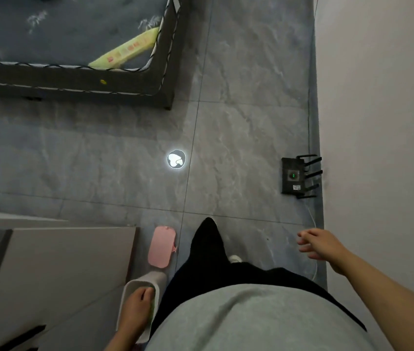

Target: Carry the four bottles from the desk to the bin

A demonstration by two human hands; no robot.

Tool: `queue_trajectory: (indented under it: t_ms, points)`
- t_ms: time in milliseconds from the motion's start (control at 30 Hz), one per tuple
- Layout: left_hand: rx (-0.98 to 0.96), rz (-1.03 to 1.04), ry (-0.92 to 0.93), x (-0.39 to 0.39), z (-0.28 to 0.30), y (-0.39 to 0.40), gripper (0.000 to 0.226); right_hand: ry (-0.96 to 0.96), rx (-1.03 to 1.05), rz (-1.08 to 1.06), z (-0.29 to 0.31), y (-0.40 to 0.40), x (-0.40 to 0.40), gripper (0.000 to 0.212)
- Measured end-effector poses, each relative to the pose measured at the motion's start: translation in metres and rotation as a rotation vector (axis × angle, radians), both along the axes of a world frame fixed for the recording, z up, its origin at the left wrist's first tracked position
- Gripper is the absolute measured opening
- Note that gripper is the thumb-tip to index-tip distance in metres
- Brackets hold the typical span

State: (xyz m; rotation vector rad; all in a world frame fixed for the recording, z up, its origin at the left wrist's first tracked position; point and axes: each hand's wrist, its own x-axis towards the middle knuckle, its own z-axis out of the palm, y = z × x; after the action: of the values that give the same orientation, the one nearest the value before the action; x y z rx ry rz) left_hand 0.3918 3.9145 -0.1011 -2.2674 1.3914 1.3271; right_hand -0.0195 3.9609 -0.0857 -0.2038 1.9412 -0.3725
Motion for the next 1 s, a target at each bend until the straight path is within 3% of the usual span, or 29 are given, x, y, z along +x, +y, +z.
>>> queue_trajectory:
  t_ms: [100, 233, 533, 667, 1000]
  points:
    - [-0.005, -0.059, 0.018, -0.017, 0.006, -0.055, 0.025, 0.015, 0.024, -0.058, 0.005, -0.021, -0.006, 0.031]
    - [-0.036, -0.121, 0.068, -0.053, 0.011, -0.137, 0.037, 0.012, 0.035, -0.163, 0.01, -0.042, -0.015, 0.033]
    - [-0.085, -0.131, 0.127, -0.16, -0.001, -0.313, 0.024, 0.016, 0.131, -0.363, 0.002, -0.087, -0.077, 0.032]
    - [-0.066, -0.119, 0.107, -0.208, 0.001, -0.353, 0.034, 0.025, 0.113, -0.388, 0.001, -0.146, -0.133, 0.032]
    - [0.027, 0.015, 0.067, -0.267, -0.004, -0.433, 0.025, 0.034, -0.06, -0.312, 0.014, -0.344, -0.257, 0.034]
